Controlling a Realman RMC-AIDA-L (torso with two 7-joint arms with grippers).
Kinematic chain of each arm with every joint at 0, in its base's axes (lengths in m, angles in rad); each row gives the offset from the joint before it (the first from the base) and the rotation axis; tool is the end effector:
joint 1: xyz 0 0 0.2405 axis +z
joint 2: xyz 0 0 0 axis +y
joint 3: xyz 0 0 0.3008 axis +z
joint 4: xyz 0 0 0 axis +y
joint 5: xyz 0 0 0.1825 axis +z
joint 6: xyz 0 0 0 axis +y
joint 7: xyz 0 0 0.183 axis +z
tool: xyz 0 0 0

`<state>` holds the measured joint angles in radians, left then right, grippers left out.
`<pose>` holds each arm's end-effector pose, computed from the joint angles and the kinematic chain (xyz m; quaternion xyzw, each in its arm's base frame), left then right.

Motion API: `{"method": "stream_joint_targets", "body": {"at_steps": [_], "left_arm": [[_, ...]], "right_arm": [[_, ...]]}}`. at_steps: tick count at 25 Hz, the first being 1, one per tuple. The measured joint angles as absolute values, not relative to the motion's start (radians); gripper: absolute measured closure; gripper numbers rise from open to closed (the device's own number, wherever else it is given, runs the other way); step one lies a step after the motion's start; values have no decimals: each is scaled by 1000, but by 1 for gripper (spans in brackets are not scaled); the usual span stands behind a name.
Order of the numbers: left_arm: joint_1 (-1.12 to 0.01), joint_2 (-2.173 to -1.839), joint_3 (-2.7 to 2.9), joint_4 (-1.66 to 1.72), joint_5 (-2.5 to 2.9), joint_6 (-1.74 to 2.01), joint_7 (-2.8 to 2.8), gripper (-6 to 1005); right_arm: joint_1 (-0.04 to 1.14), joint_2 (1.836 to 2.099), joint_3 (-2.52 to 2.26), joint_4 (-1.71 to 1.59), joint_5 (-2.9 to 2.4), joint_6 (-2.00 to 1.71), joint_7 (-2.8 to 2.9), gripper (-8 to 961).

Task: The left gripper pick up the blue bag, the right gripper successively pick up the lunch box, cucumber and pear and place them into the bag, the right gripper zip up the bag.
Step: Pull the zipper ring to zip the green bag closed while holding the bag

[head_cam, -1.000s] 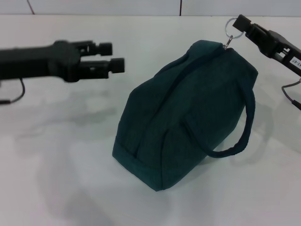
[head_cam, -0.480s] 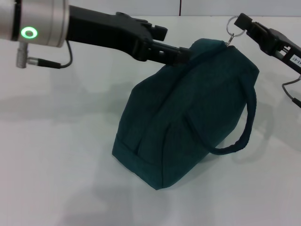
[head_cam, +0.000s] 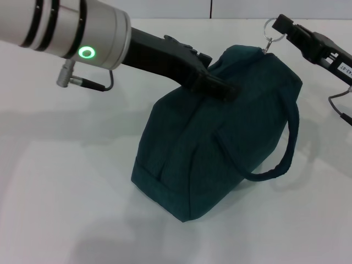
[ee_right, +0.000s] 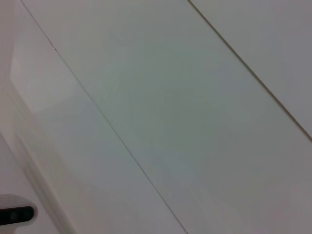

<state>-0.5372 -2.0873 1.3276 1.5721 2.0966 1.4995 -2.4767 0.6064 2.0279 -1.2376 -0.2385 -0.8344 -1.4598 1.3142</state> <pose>-0.1313 0.3435 -0.0454 -0.9605 -0.2398 -0.0879 0.1102 0.2045 0.3871 -0.0319 -0.7751 0.3183 0.5226 0.1575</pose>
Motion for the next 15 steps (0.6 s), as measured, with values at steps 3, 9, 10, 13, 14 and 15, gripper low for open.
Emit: {"method": "stream_joint_targets", "body": {"at_steps": [3, 9, 10, 13, 14, 15], "left_arm": [[-545, -2087, 1350, 1569, 2116, 1482, -2500, 177], [-551, -2087, 1356, 1564, 2124, 1481, -2529, 198], [-551, -2086, 1357, 1565, 2124, 1482, -2529, 201], [-552, -2086, 1362, 1565, 2121, 1485, -2530, 211], [-552, -2086, 1369, 1564, 2121, 1488, -2531, 214], [-552, -2085, 1378, 1565, 2125, 1493, -2531, 218]], "right_arm": [[607, 2028, -1239, -238, -834, -1460, 1314, 909], [609, 2028, -1241, -238, -834, -1460, 1315, 908], [609, 2028, -1241, -238, -834, -1460, 1315, 908], [609, 2028, -1240, -238, -834, -1460, 1315, 908], [609, 2028, -1240, -237, -834, -1460, 1315, 908], [609, 2028, -1240, -237, -834, -1460, 1315, 908]]}}
